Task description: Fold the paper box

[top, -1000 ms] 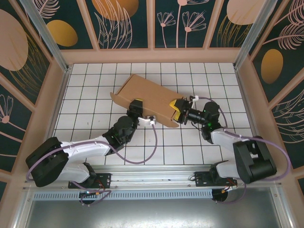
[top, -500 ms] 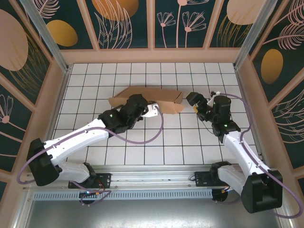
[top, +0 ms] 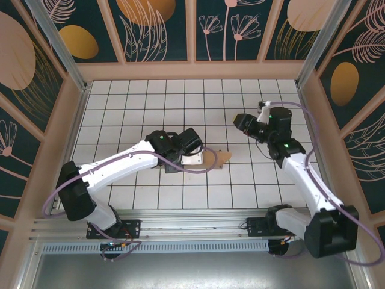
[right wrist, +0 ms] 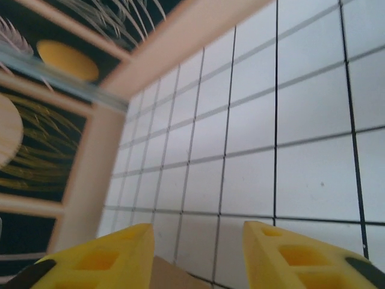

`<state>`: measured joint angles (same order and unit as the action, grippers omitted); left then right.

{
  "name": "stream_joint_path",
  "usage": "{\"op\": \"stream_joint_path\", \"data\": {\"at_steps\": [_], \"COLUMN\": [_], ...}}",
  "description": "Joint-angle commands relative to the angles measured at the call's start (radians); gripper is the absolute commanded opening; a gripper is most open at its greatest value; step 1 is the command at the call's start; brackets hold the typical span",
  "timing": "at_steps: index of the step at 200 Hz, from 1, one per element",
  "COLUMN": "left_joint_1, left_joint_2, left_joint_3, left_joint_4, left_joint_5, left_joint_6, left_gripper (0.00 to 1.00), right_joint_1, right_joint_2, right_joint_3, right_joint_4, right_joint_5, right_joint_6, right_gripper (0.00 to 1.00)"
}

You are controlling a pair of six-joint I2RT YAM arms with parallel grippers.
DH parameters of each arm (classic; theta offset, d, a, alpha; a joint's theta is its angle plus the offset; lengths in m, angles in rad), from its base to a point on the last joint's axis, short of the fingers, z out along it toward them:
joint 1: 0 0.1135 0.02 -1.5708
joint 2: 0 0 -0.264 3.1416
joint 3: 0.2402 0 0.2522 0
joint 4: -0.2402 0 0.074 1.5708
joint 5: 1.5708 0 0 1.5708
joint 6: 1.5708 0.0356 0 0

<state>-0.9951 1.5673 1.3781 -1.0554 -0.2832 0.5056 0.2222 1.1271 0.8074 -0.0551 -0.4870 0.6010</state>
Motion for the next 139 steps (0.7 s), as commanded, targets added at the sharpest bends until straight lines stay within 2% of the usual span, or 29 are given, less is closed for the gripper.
{"op": "stream_joint_path", "data": {"at_steps": [1, 23, 46, 98, 139], "left_joint_1": [-0.002, -0.003, -0.003, -0.003, -0.004], "left_joint_2": [0.036, 0.075, 0.127, 0.225, 0.243], "left_joint_3": [0.052, 0.066, 0.098, 0.191, 0.211], "left_joint_4": [-0.07, -0.075, -0.069, -0.06, -0.045], "left_joint_5": [0.036, 0.039, 0.071, 0.108, 0.057], "left_joint_6": [-0.029, -0.011, 0.0, 0.005, 0.008], "left_gripper": [0.29, 0.31, 0.35, 0.45, 0.55], "right_joint_1": [0.051, 0.104, 0.126, 0.187, 0.265], "right_joint_2": [0.119, 0.258, 0.441, 0.732, 0.904], "right_joint_3": [0.033, 0.045, 0.101, 0.254, 0.401], "right_joint_4": [-0.021, 0.02, 0.075, 0.036, -0.134], "right_joint_5": [-0.07, -0.054, -0.204, -0.443, -0.468], "right_joint_6": [-0.045, -0.049, -0.031, -0.151, -0.295], "right_gripper": [0.35, 0.25, 0.17, 0.22, 0.22]}}
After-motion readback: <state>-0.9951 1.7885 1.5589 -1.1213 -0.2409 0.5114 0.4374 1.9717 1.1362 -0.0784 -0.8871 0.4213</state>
